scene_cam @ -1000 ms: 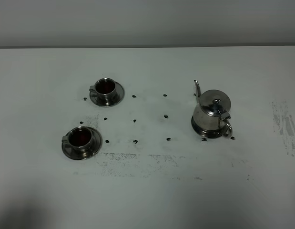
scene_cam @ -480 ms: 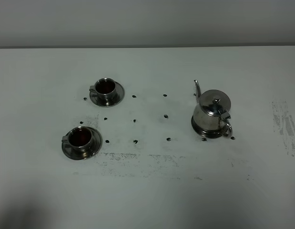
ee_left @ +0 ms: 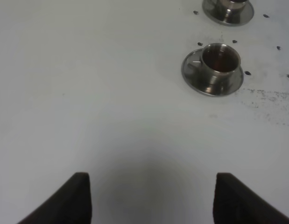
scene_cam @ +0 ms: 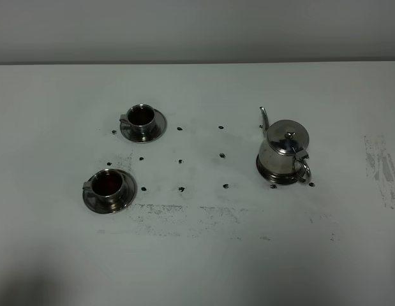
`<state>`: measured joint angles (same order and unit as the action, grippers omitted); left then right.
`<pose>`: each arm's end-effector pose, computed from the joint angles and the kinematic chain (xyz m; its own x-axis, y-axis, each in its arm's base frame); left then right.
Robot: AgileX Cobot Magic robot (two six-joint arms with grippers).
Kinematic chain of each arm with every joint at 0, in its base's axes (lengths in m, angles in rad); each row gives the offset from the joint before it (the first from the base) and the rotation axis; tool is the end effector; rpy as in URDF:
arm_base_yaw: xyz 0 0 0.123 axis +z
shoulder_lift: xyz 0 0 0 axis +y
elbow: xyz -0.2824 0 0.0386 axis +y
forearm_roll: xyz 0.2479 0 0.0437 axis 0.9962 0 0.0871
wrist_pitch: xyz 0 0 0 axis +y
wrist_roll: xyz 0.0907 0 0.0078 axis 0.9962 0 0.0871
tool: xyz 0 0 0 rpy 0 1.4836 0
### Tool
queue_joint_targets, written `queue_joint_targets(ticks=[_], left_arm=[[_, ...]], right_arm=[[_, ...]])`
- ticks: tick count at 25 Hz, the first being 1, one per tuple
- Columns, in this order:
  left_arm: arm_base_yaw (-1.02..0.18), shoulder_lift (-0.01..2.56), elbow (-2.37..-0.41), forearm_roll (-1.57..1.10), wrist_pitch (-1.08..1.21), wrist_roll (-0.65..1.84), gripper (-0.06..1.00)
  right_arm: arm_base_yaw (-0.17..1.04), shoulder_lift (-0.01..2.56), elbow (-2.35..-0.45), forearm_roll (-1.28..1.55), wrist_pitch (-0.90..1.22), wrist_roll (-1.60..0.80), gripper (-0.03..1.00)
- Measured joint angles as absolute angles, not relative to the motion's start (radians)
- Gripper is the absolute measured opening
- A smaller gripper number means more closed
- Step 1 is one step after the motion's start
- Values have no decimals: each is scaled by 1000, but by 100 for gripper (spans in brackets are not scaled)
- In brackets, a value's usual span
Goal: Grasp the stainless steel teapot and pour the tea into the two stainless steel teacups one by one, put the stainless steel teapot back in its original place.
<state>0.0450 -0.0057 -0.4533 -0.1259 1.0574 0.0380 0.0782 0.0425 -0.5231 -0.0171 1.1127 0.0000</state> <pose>-0.0003 -0.0100 0.2649 -0.4868 -0.0459 -0.8723 0.0391 0.9965 -0.0742 -0.0030 -0.0016 0.2796 -0.5162 -0.0480 -0.8551 -0.0689 0.9975 -0.0144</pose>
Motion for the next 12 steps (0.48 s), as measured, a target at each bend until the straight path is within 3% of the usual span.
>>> queue_joint_targets(ticks=[12], left_arm=[[45,-6,-453,-126,1057,38,54]], right_arm=[[78,42,-523,-17,1113,0,56]])
